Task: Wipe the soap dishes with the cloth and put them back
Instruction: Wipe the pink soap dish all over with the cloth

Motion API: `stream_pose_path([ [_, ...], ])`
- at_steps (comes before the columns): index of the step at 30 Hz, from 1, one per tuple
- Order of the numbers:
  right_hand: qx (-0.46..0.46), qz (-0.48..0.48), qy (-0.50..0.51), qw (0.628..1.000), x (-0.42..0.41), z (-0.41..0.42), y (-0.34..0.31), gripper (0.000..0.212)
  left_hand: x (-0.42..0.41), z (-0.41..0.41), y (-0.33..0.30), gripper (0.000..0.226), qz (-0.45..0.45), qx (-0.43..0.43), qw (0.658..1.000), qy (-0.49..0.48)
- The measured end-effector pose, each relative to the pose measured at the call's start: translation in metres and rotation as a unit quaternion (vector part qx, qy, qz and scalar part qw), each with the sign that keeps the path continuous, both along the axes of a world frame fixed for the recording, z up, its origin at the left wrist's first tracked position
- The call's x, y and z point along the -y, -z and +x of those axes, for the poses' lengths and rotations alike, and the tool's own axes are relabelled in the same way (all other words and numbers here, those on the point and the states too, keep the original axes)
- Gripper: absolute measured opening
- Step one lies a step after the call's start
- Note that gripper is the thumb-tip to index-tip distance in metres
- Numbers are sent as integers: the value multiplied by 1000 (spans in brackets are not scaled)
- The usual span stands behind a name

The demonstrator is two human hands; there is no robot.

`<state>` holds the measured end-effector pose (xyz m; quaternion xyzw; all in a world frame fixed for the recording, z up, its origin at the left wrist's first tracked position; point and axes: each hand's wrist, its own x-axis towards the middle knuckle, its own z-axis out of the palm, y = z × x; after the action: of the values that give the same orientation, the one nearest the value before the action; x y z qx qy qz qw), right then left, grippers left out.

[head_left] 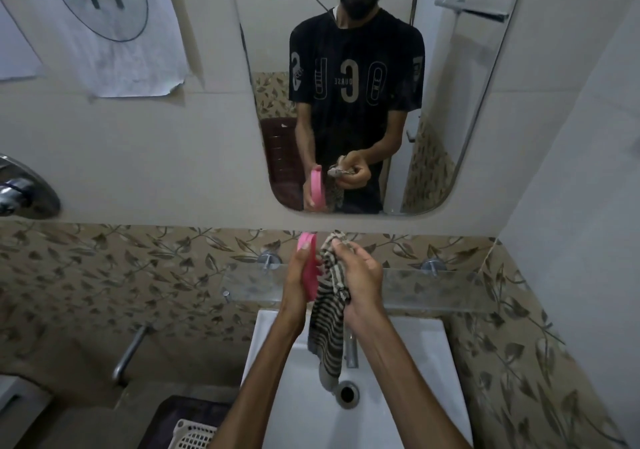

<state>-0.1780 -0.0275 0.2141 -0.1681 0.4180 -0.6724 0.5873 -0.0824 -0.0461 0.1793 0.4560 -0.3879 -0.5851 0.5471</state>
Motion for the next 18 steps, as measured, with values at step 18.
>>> stream_pose_path([
  [18, -562, -178, 11, 807, 2, -20, 10, 13, 2, 18, 2, 17, -142, 366, 919, 48],
])
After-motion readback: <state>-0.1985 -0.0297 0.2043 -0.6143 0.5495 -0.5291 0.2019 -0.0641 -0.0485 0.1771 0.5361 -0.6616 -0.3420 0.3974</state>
